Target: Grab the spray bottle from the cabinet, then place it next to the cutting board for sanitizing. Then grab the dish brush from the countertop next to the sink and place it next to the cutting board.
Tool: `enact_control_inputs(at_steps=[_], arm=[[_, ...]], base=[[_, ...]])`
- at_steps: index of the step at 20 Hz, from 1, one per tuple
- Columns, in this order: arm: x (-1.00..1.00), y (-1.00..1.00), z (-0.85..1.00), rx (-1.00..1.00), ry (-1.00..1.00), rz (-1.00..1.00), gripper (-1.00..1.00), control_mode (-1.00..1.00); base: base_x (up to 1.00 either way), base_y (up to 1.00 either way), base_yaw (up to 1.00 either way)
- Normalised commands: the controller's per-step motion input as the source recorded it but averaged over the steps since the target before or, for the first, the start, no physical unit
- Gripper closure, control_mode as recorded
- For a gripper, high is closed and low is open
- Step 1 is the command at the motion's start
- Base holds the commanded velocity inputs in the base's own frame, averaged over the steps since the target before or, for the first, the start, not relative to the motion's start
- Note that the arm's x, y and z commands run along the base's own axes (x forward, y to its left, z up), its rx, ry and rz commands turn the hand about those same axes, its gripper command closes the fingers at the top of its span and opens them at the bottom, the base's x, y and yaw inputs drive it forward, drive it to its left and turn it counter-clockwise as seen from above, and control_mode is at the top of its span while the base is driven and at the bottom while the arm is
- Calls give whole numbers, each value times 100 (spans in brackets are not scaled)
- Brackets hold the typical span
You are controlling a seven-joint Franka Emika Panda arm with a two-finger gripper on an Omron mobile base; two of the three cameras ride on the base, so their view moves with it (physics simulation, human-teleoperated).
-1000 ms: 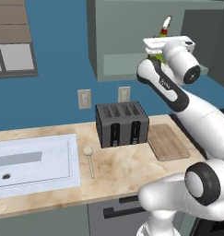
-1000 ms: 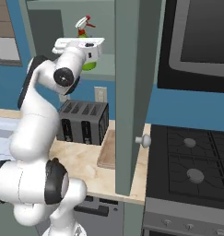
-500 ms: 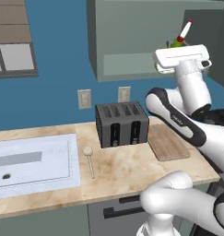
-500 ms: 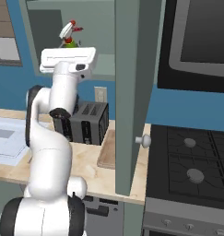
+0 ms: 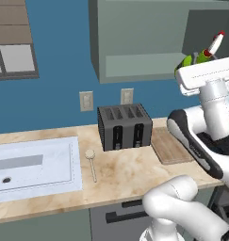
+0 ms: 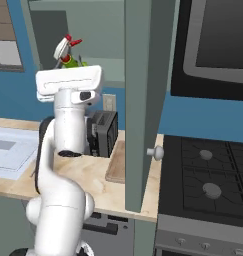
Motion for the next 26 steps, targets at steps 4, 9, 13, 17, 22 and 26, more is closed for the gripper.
enact_control_inputs(at_steps=[4,9,13,17,22,26], arm=[[-94,17,-16,-2,31,0,100,-100],[-15,13,-2,0,35,0,100,-100],[0,0,-26,0,34,0,100,-100],[5,0,-49,-4,28,0,100,-100],[20,-2,-58,-6,15,0,100,-100],[7,-8,-71,-2,1,4,100,-100]], base=[[0,0,0],[0,0,0],[0,0,0],[0,0,0],[0,0,0],[0,0,0]])
